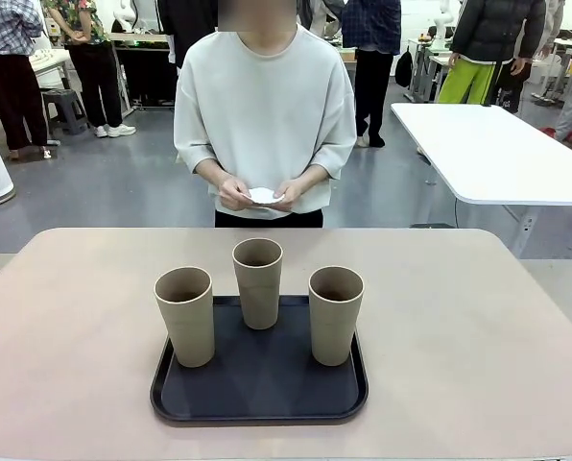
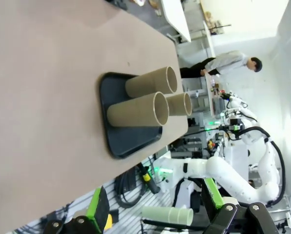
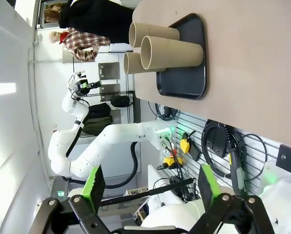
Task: Place coasters on the table and set cups on them.
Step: Pick up one Reusable plastic cup and place it on a coaster set by the human.
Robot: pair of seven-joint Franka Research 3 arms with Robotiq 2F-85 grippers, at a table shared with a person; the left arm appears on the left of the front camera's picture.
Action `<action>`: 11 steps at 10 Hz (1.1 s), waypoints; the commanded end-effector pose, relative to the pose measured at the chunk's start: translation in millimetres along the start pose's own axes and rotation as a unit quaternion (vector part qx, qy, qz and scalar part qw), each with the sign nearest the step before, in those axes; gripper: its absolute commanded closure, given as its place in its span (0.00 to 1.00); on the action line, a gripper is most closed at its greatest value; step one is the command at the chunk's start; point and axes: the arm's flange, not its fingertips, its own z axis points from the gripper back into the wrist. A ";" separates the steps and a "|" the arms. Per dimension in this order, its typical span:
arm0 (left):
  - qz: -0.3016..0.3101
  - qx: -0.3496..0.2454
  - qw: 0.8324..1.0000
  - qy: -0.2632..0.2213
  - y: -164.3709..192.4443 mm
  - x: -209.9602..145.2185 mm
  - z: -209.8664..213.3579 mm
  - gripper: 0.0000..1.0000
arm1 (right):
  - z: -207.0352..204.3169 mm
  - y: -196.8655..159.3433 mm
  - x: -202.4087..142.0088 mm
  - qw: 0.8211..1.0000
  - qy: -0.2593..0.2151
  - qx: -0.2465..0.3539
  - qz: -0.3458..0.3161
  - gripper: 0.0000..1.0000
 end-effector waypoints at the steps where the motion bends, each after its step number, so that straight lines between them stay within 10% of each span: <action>1: 0.000 -0.003 1.000 -0.004 -0.1 -1.5 1.4 0.00 | 0.9 -1.1 -0.1 1.000 -0.001 0.003 -0.004 0.00; 11: 0.000 -0.003 1.000 -0.004 -0.1 -1.5 1.4 0.00 | 0.9 -1.1 -0.1 1.000 -0.001 0.003 -0.004 0.00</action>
